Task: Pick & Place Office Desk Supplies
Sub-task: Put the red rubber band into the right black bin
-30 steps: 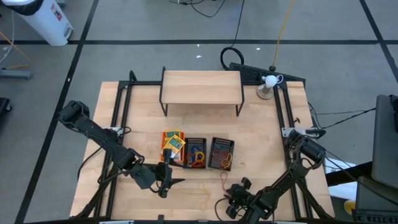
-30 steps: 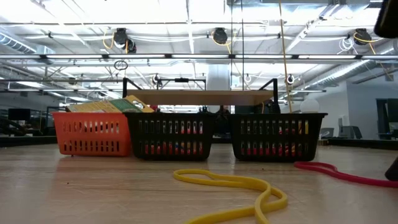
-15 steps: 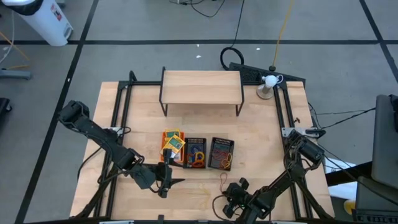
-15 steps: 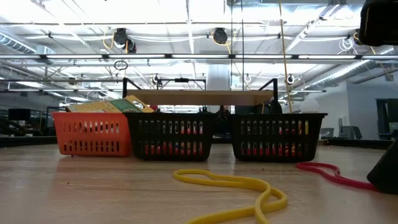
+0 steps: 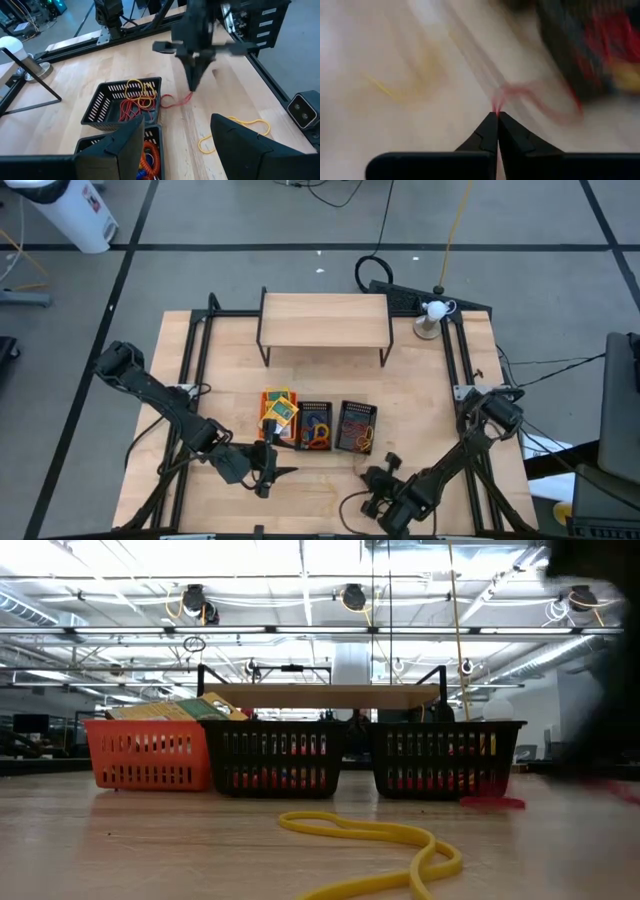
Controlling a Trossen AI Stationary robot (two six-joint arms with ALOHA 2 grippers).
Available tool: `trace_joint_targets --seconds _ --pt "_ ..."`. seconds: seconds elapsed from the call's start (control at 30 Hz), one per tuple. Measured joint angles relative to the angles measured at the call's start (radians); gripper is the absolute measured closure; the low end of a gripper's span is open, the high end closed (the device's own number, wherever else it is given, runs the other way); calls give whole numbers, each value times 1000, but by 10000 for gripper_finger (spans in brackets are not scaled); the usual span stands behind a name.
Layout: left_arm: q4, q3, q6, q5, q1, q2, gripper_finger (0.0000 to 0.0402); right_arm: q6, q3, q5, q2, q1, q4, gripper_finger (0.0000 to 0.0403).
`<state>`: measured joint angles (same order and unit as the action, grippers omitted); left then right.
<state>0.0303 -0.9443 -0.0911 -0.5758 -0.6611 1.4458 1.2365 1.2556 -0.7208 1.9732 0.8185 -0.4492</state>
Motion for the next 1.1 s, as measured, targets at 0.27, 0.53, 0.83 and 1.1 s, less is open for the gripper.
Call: trace_joint_targets --seconds 0.27,0.53,0.83,1.1 --pt "-5 0 7 -1 16 0 176 -347 20 -192 -146 -31 94 402" --pt "-6 0 8 -1 64 0 176 -609 22 -344 -236 -55 141 403" --pt "-5 0 -90 0 107 0 176 -696 24 -378 -258 -114 112 403" --pt "-5 0 -72 1 106 0 176 -593 24 -375 -258 -171 -25 403"
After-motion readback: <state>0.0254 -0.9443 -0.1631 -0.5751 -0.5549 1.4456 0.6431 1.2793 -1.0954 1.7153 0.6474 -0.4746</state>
